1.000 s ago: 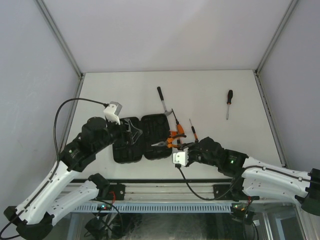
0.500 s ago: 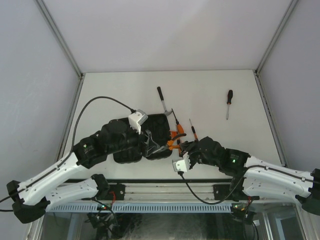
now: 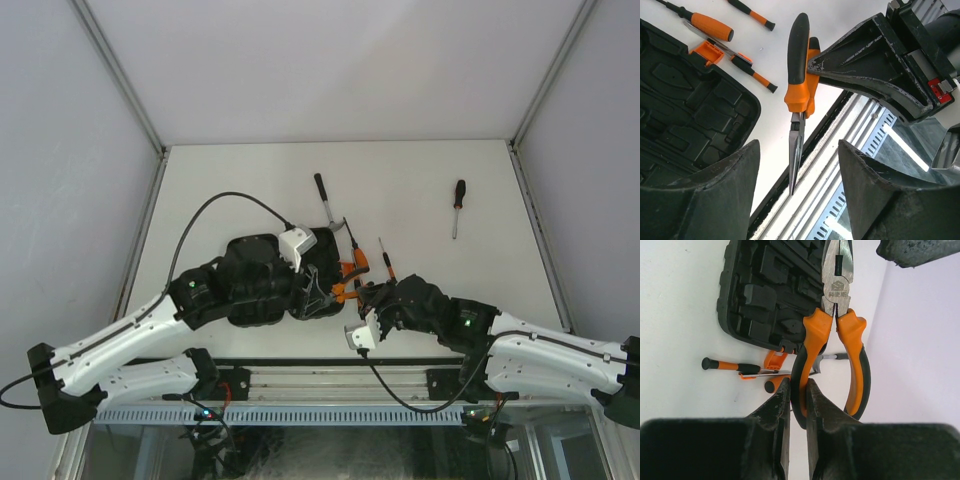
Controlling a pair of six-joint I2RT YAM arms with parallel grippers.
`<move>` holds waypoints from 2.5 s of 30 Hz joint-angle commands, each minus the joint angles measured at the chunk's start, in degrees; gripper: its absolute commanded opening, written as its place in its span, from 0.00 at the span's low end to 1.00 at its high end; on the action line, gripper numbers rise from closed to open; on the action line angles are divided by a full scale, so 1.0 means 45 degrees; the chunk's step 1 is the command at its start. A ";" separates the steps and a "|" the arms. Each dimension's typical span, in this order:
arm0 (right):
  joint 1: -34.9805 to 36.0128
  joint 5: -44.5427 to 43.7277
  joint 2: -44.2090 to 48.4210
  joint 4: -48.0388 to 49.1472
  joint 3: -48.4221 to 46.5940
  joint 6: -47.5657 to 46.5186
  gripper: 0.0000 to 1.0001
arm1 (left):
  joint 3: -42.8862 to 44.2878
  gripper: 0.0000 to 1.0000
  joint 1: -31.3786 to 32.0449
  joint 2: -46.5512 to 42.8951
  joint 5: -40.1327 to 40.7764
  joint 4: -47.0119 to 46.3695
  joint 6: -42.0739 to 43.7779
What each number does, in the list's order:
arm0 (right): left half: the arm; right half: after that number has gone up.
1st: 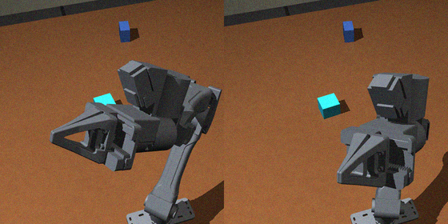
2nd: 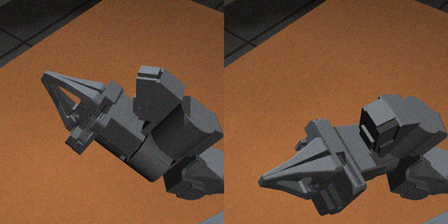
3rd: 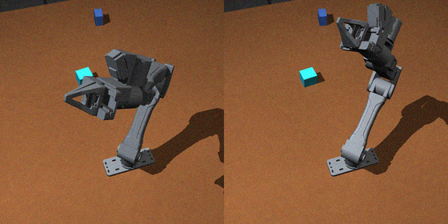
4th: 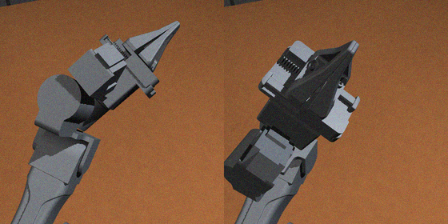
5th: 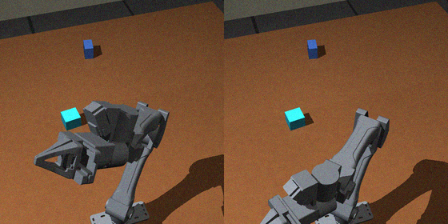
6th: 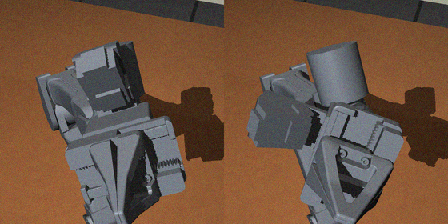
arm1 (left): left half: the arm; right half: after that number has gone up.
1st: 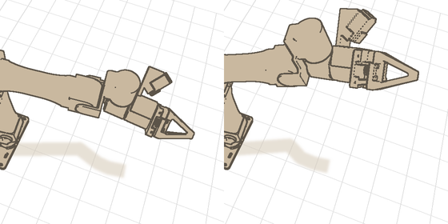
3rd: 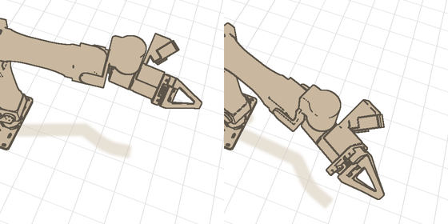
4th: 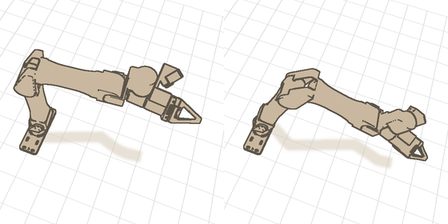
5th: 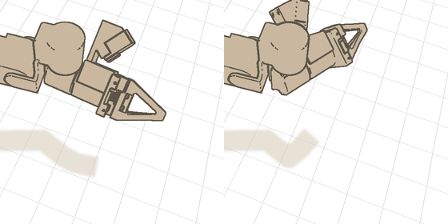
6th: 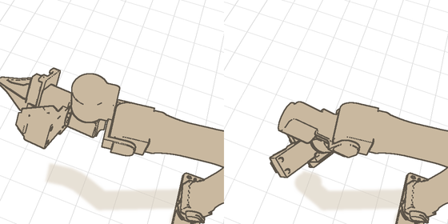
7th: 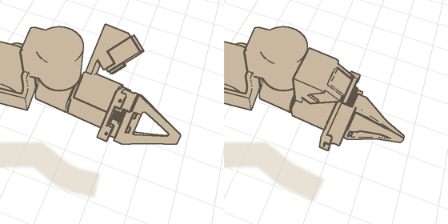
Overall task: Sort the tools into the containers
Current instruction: Pick up the pliers at the center of the board.
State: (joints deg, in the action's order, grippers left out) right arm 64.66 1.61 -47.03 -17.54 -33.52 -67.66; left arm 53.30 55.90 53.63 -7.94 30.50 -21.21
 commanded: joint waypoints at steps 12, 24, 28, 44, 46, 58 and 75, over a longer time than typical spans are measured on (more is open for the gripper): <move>0.0181 -0.0123 0.0469 0.1136 -0.0847 -0.0453 0.00 | -0.0294 0.53 0.0195 0.0684 -0.0951 -0.0653 0.0552; 0.0223 -0.0232 0.0528 0.1034 -0.0838 -0.0503 0.00 | -0.0415 0.32 0.0195 0.0998 -0.1200 -0.0849 0.0561; 0.0220 -0.0212 0.0581 0.1056 -0.0835 -0.0444 0.00 | -0.0457 0.28 0.0195 0.1003 -0.1285 -0.0879 0.0544; 0.0220 0.0151 0.0808 0.0870 -0.0849 0.0039 0.22 | -0.0521 0.00 0.0195 0.0700 -0.0421 -0.0841 0.0708; 0.0220 0.0250 0.0919 0.0733 -0.0834 0.0216 0.26 | -0.0551 0.00 0.0195 0.0619 -0.0178 -0.0821 0.0710; 0.0239 0.0749 0.2471 0.2589 0.0344 0.3463 0.38 | -0.1149 0.00 0.0185 -0.0593 0.1471 -0.1262 0.0715; 0.0191 -0.2864 0.2332 0.6928 0.0913 1.8000 0.40 | -0.2468 0.00 0.0176 -0.3012 0.4090 -0.2776 -0.0291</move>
State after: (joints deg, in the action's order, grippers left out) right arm 65.28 -3.68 -35.27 7.38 -28.82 -8.84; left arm 43.16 56.66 43.09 6.37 25.45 -20.47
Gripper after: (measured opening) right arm 0.414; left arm 0.041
